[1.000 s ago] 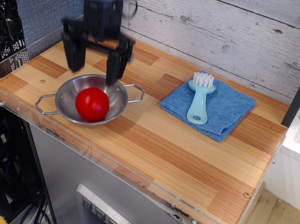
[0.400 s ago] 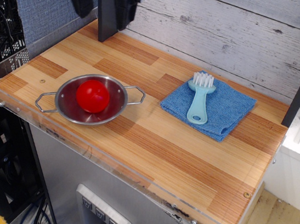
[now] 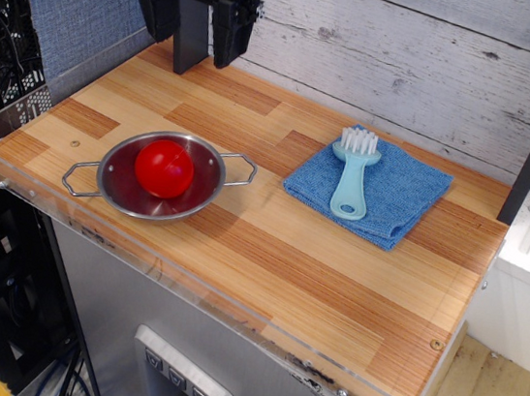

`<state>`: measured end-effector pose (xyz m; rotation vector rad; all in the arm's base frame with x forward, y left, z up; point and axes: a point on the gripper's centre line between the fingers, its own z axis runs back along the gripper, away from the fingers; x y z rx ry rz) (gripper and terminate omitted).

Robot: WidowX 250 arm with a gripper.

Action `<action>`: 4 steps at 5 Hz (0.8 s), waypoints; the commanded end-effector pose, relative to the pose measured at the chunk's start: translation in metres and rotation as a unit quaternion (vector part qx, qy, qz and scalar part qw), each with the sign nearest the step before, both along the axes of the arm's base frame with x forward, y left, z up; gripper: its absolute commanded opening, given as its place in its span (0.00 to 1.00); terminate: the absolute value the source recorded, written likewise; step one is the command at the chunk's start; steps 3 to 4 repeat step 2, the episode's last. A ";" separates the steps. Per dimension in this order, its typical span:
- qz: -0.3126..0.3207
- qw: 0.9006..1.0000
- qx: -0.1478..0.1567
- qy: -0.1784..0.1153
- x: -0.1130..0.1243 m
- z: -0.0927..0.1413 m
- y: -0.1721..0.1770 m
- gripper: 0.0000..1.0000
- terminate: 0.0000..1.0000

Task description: Put the red ball inside the bowl.

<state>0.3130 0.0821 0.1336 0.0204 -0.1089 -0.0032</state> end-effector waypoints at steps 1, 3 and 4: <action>-0.005 1.000 0.007 -0.021 -0.001 0.014 0.002 1.00 0.00; -0.005 1.000 0.007 -0.021 -0.001 0.014 0.002 1.00 1.00; -0.005 1.000 0.007 -0.021 -0.001 0.014 0.002 1.00 1.00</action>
